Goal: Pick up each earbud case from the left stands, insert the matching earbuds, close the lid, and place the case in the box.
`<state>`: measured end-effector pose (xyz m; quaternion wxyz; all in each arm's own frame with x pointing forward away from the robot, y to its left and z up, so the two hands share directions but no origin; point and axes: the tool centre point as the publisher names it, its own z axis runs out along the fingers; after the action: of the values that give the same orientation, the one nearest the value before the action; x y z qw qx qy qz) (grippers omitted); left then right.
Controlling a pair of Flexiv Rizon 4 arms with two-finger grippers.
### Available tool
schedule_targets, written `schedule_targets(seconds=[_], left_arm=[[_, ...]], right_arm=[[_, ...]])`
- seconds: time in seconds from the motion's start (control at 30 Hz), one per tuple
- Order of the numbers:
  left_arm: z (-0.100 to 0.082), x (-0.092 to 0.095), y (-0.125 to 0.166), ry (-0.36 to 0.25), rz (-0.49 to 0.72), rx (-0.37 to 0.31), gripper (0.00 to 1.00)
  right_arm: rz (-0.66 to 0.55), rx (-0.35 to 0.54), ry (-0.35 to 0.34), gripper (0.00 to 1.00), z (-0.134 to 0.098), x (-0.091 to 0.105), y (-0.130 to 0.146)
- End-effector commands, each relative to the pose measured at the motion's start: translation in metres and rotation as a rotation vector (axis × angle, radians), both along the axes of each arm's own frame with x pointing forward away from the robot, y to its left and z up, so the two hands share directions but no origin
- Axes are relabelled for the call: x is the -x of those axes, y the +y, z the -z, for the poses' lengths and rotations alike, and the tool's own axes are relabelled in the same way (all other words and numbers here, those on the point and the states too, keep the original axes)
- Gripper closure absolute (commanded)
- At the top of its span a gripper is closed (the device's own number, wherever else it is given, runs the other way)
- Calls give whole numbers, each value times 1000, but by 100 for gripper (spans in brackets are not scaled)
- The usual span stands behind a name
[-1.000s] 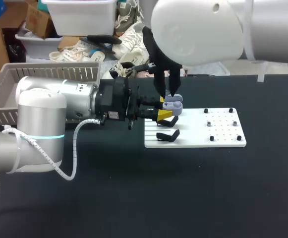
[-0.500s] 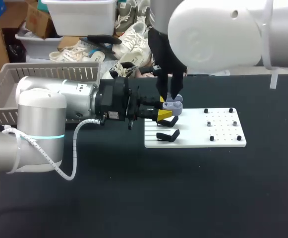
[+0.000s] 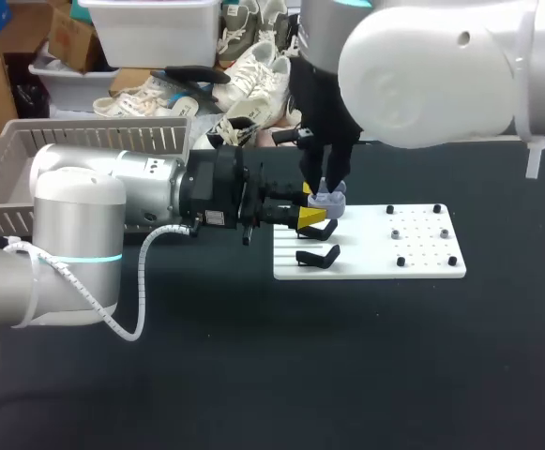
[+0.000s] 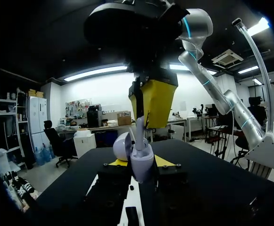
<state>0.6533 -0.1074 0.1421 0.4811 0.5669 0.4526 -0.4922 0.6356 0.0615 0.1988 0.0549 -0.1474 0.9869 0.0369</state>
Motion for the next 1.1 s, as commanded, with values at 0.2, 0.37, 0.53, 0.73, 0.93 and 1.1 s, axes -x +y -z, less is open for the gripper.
schedule_targets(seconds=[0.2,0.37,0.53,0.73,0.93,1.1], left_arm=[[0,1,0,-1,-3,1,100],[0,1,0,-1,-3,1,100],[0,1,0,-1,-3,1,100],[0,1,0,-1,-3,1,100],[0,1,0,-1,-3,1,100],[0,1,0,-1,-3,1,100]], right_arm=[[-2,-7,-8,100,1,2,-3],[-8,-6,-5,100,3,2,1],[-10,-3,1,100,5,-1,0],[-10,0,5,100,6,-3,1],[-12,2,7,100,7,-4,2],[-11,3,10,100,8,-5,2]])
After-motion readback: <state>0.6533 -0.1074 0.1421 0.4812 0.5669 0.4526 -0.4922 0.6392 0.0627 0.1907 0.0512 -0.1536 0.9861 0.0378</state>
